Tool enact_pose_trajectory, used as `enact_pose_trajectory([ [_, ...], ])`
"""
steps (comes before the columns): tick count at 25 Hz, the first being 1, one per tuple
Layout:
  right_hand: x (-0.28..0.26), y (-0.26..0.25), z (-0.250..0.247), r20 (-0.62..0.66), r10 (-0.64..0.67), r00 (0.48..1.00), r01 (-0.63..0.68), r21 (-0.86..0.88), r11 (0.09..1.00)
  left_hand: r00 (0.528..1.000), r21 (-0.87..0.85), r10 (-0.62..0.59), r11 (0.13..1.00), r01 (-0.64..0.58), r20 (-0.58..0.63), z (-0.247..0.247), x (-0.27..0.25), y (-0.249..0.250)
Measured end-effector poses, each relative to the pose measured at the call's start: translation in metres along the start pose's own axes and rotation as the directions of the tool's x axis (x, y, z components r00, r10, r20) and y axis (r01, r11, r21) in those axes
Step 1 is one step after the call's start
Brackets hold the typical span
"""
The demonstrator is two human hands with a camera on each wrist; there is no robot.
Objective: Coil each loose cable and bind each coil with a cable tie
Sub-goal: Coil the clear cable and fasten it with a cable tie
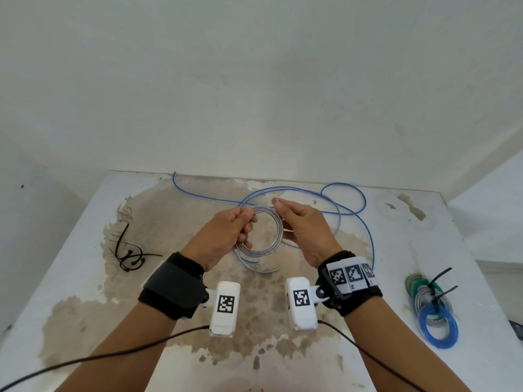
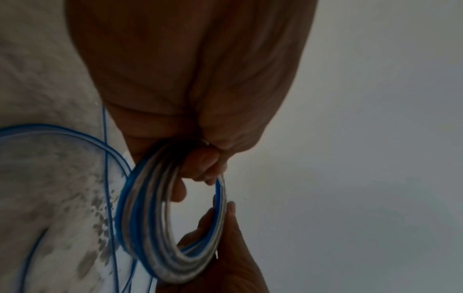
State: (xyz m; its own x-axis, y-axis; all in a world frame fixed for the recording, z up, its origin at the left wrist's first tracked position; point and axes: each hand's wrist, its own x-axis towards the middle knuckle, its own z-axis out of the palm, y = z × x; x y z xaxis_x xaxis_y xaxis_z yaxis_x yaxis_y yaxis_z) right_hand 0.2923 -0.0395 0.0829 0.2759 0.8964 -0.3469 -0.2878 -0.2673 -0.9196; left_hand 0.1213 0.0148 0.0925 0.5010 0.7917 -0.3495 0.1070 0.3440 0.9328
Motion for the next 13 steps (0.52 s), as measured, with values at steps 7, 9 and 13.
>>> enact_pose_trajectory([
  [7, -0.017, -0.002, 0.006, 0.109, 0.047, 0.993, -0.092, 0.464, 0.881, 0.961, -0.647, -0.156, 0.762, -0.03, -0.227, -0.01, 0.018, -0.002],
  [9, -0.027, 0.003, 0.012, 0.208, 0.024, 0.978, -0.12, 0.464, 0.878, 0.936, -0.725, -0.195, 0.684, -0.085, -0.294, -0.017, 0.029, -0.002],
  [13, -0.039, 0.012, 0.021, 0.254, -0.028, 0.967, -0.082, 0.409, 0.909, 0.906, -0.75, -0.216, 0.645, -0.149, -0.365, -0.027, 0.042, 0.003],
])
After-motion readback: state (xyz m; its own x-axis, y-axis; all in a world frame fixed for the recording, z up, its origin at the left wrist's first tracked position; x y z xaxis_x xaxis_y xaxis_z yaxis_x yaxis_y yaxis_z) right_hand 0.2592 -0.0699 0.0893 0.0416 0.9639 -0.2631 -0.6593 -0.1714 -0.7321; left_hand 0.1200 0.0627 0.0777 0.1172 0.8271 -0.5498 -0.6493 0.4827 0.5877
